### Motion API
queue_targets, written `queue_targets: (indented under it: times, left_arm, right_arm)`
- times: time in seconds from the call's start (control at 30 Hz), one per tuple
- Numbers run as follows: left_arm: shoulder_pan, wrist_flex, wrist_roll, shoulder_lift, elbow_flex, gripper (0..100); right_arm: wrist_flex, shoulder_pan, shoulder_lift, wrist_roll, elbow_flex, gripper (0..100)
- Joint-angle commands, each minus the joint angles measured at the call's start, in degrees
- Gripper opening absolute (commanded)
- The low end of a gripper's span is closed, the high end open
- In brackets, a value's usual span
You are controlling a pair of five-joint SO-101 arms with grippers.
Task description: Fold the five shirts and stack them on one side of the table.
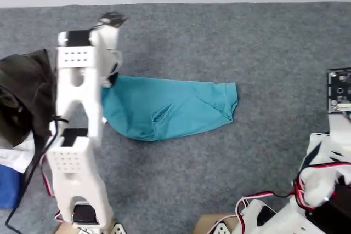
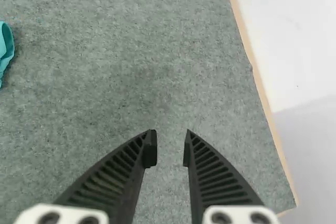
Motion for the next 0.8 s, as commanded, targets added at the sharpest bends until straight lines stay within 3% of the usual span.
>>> queue_targets:
  times: [0.0, 0.43, 0.77]
  left_arm:
    - [6.5, 1.8, 1.1, -6.0, -2.5, 0]
    - [29.3, -2.9, 8.2, -6.5, -2.8, 0]
    - [35.7, -11.7, 11.1, -3.4, -2.9, 0]
  right_arm:
    - [2.2, -0.3, 0.4, -0.4, -0.1, 10.3]
    - [2.2, -0.3, 0.4, -0.4, 0.0, 10.3]
    - [2.2, -0.3, 0.4, -0.1, 0.0, 10.3]
